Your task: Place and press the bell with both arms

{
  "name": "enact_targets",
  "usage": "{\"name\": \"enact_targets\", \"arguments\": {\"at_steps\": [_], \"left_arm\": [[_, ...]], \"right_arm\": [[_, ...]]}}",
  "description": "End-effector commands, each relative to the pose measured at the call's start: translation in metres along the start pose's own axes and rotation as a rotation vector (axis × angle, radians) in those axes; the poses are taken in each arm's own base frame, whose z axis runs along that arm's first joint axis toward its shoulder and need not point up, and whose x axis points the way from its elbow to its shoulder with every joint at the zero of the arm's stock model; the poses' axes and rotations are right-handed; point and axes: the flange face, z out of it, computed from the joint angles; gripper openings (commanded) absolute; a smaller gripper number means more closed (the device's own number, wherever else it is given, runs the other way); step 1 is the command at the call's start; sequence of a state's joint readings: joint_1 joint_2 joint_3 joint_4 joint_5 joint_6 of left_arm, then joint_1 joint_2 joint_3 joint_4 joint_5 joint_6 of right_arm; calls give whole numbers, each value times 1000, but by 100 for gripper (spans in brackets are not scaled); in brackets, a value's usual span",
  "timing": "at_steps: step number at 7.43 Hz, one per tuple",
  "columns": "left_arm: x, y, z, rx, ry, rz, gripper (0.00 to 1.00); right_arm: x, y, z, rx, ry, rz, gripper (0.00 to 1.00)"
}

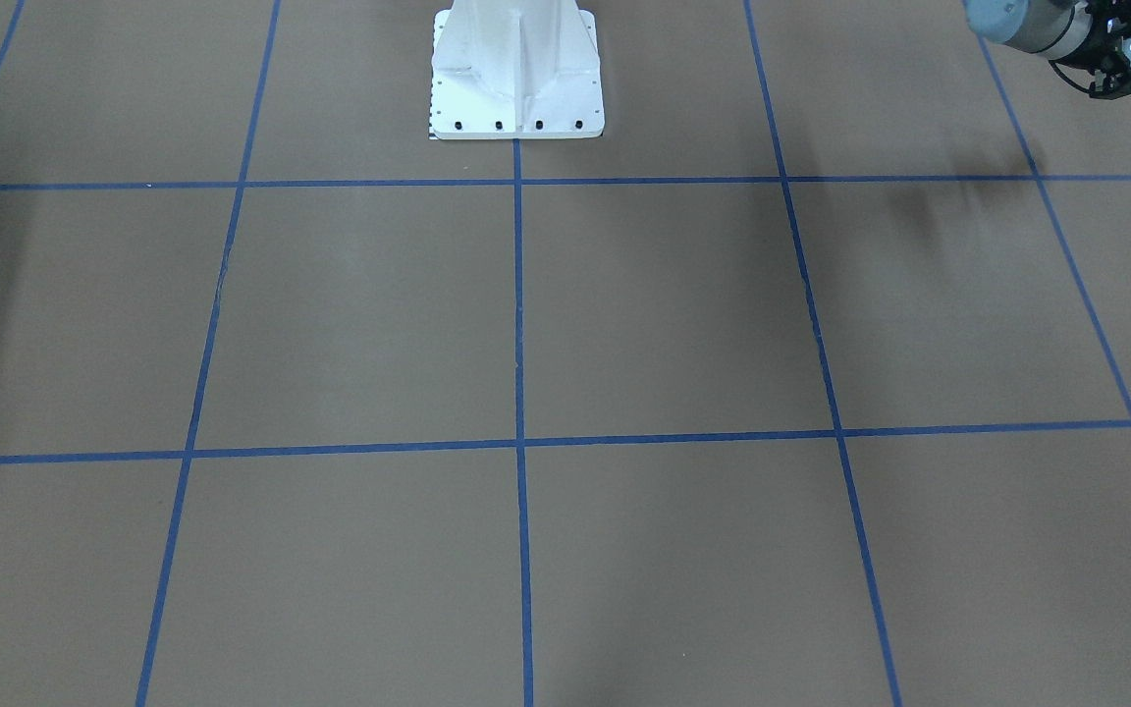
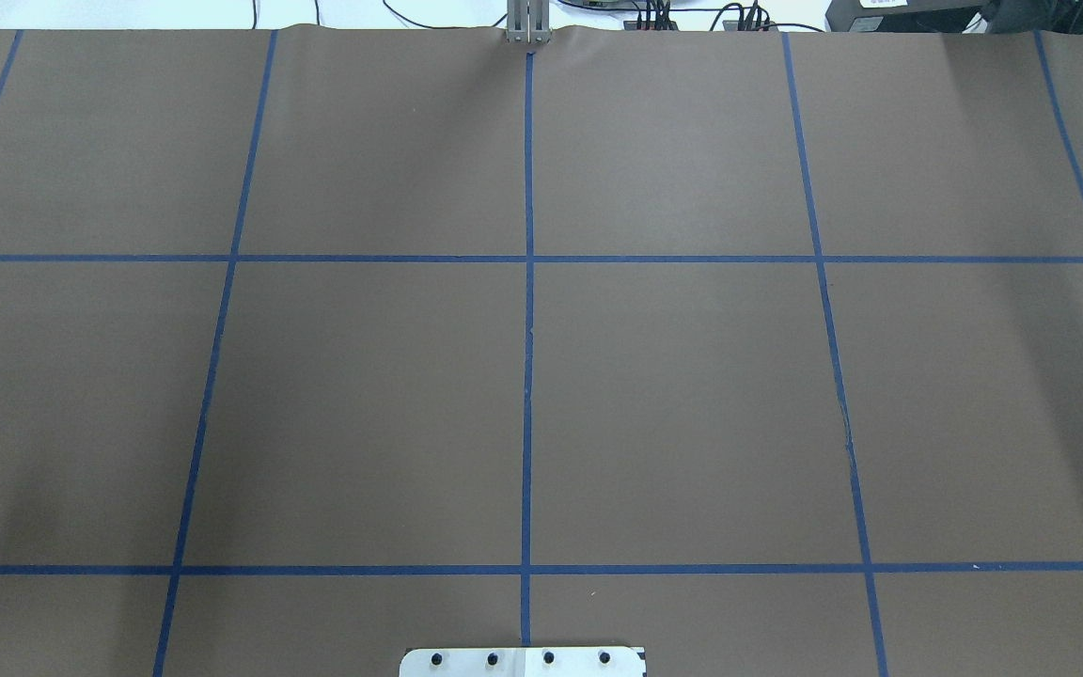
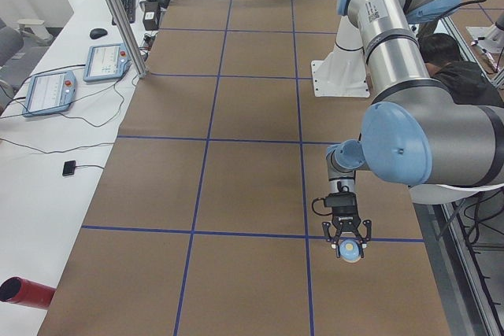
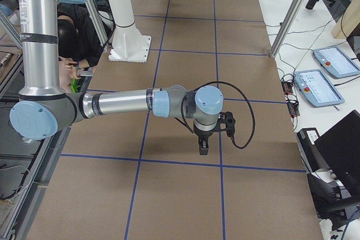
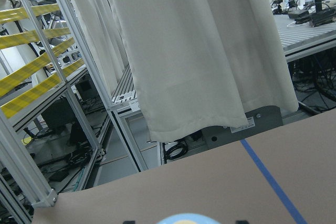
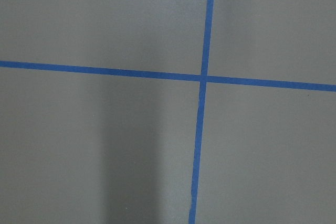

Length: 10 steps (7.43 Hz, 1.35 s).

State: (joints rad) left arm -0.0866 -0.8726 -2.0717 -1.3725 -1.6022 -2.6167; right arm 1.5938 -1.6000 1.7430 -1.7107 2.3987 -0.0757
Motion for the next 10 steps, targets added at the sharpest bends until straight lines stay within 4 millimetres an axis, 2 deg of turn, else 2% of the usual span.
{"name": "enact_targets", "arguments": {"at_steps": [1, 2, 3, 4, 5, 6, 7, 8, 9, 10], "left_arm": [[86, -14, -64, -58, 95, 23, 0], [152, -35, -130, -35, 142, 92, 0], [185, -49, -176, -11, 198, 166, 0], [195, -49, -185, 17, 229, 175, 0], [214, -57, -216, 34, 297, 168, 0], [235, -72, -261, 34, 379, 163, 0], [250, -76, -299, 51, 439, 302, 0], [265, -76, -341, 71, 513, 391, 0], [279, -76, -378, 85, 644, 346, 0], [297, -62, -408, 102, 802, 318, 0]], "right_arm": [[3, 5, 4, -8, -6, 10, 100], [4, 6, 5, -9, -6, 11, 100], [5, 6, 5, -10, -6, 12, 100], [5, 7, 5, -11, -6, 13, 100], [6, 7, 7, -13, -6, 15, 100], [6, 7, 6, -12, -6, 16, 100], [4, 6, 5, -9, -6, 17, 100], [3, 5, 5, -9, -6, 16, 100], [0, 5, 2, -3, -4, 10, 100], [-4, 3, -2, 7, -2, -2, 100]]}}
